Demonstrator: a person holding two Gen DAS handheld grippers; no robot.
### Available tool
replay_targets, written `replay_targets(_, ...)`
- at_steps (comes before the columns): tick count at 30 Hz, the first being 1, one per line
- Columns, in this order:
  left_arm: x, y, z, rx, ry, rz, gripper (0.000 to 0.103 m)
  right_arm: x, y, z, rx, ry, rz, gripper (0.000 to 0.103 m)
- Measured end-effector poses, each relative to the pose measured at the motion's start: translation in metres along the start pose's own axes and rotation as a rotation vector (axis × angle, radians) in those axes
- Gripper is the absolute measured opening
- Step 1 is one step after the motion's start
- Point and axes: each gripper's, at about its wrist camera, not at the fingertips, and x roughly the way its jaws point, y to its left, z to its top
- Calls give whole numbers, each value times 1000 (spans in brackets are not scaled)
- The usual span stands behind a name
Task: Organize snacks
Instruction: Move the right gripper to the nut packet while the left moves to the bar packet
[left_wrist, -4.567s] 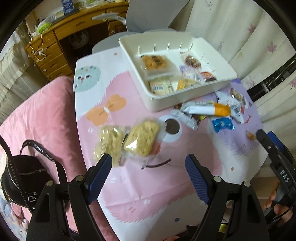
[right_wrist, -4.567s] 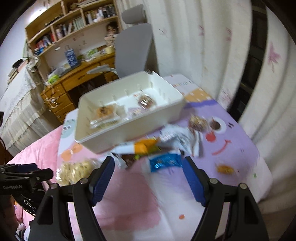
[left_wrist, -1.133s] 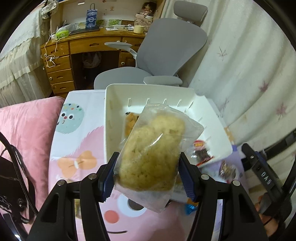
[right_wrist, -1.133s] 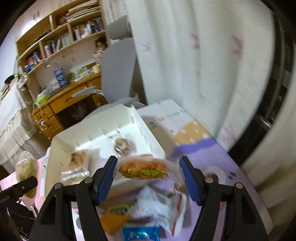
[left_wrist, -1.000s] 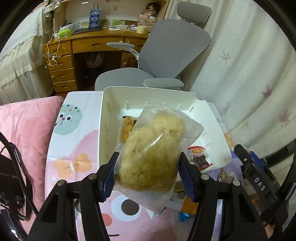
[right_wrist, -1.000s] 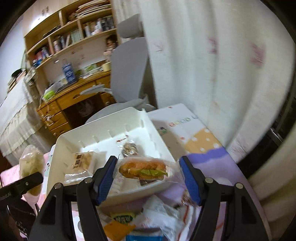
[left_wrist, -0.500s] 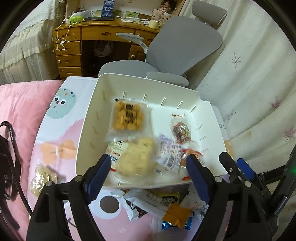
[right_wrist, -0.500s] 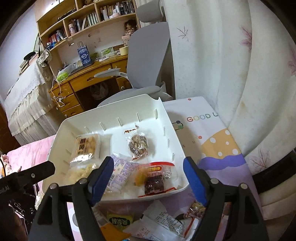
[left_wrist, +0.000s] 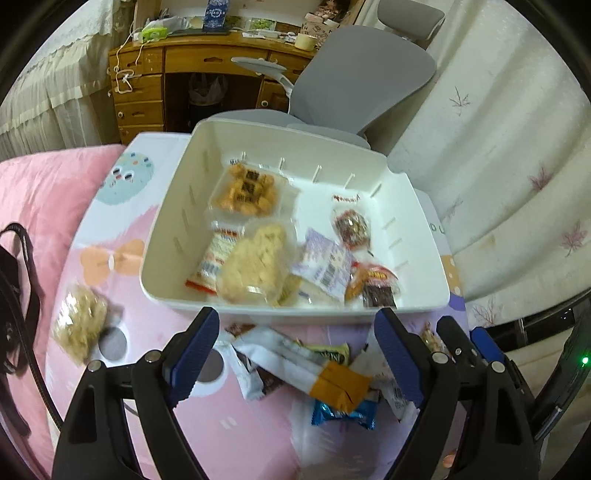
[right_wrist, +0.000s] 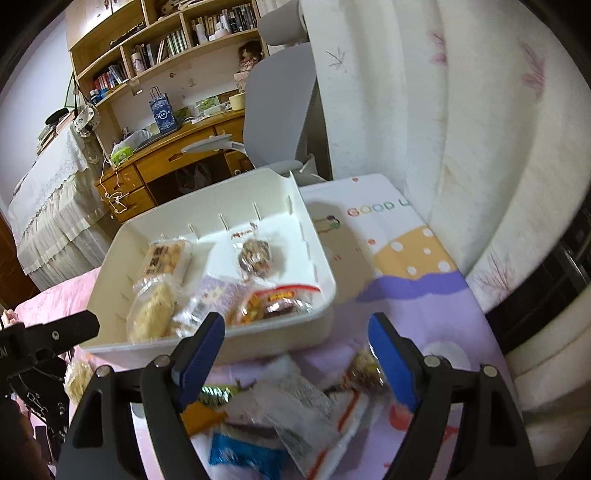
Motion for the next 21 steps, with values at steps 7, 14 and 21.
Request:
replay_targets(7, 14, -3, -25, -3, 70, -5, 85, -7, -22, -26, -8, 27, -29, 82)
replay_targets(14, 35, -2, -38, -73, 164, 27, 85, -2, -50, -38, 44, 59, -82, 84)
replay_targets(21, 63, 3, -43, -196, 239, 86, 85, 15, -70, -42, 90, 100, -81, 86)
